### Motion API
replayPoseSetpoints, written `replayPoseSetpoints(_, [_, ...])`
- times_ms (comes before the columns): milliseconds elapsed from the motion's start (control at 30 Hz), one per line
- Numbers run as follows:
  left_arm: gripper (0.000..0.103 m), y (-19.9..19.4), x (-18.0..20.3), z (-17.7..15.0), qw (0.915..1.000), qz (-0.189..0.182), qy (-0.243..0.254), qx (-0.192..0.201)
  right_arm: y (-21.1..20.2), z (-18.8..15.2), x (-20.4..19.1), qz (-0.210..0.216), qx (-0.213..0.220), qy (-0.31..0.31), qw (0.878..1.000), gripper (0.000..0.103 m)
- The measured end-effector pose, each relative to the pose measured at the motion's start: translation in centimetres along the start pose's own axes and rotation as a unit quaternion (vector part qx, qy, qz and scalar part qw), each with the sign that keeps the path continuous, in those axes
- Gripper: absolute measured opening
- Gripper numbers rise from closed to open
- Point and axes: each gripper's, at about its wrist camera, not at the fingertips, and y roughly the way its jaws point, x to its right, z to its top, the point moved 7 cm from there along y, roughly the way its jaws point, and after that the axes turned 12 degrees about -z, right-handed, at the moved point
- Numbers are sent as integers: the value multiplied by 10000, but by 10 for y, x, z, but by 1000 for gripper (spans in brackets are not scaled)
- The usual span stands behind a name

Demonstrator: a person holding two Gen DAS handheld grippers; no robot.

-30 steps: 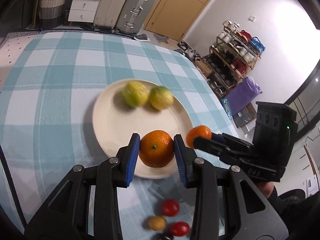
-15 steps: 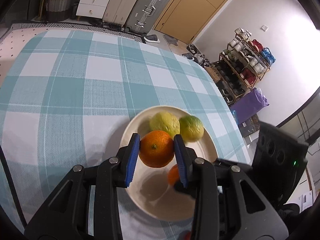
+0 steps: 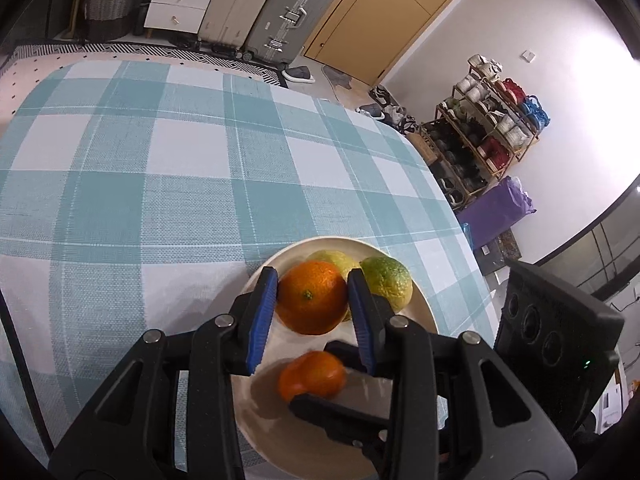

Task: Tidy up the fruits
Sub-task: 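Lower both oranges onto the cream plate and open both grippers, then withdraw both grippers from the plate toward the remaining fruits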

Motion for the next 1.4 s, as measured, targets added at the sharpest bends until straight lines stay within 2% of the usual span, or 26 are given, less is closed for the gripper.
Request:
replayPoseSetpoints(100, [35, -2, -2, 0, 9999, -12, -110, 23, -3, 4, 0, -16, 111, 100, 9999, 60])
replayPoseSetpoints(133, [44, -4, -3, 0, 9999, 56, -142, 43, -6, 5, 1, -23, 182, 141, 9997, 70])
replayPoseSetpoints(167, [50, -6, -3, 0, 9998, 109, -149, 60, -8, 6, 1, -29, 235, 167, 9996, 76])
replayPoseSetpoints(200, [57, -9, -3, -1, 9998, 103, -147, 82, -12, 6, 2, -15, 289, 179, 9994, 76])
replayPoseSetpoints(300, [57, -20, 1, -2, 9997, 57, -143, 211, -21, 5, 4, -2, 384, 180, 9991, 76])
replayPoseSetpoints(533, [61, -47, 9, -15, 9987, 302, -135, 395, -39, -5, 11, -191, 572, 148, 9981, 77])
replayPoseSetpoints(633, [63, -61, 16, -25, 9979, 430, -73, 477, -50, -12, 18, -275, 639, 195, 9974, 77])
replayPoseSetpoints(833, [63, -83, 41, -50, 9970, 510, 99, 582, -78, -23, 25, -448, 913, 123, 9947, 78])
replayPoseSetpoints(967, [64, -96, 58, -66, 9948, 703, 254, 693, -95, -29, 26, -512, 1074, 117, 9928, 80])
replayPoseSetpoints(1100, [75, -106, 73, -80, 9913, 953, 417, 811, -112, -37, 24, -512, 1212, 104, 9913, 80])
replayPoseSetpoints(1267, [76, -118, 91, -97, 9887, 1011, 570, 948, -130, -43, 20, -465, 1447, 56, 9884, 93])
replayPoseSetpoints(1400, [81, -124, 101, -108, 9864, 1128, 655, 996, -144, -49, 18, -311, 1550, 163, 9873, 96])
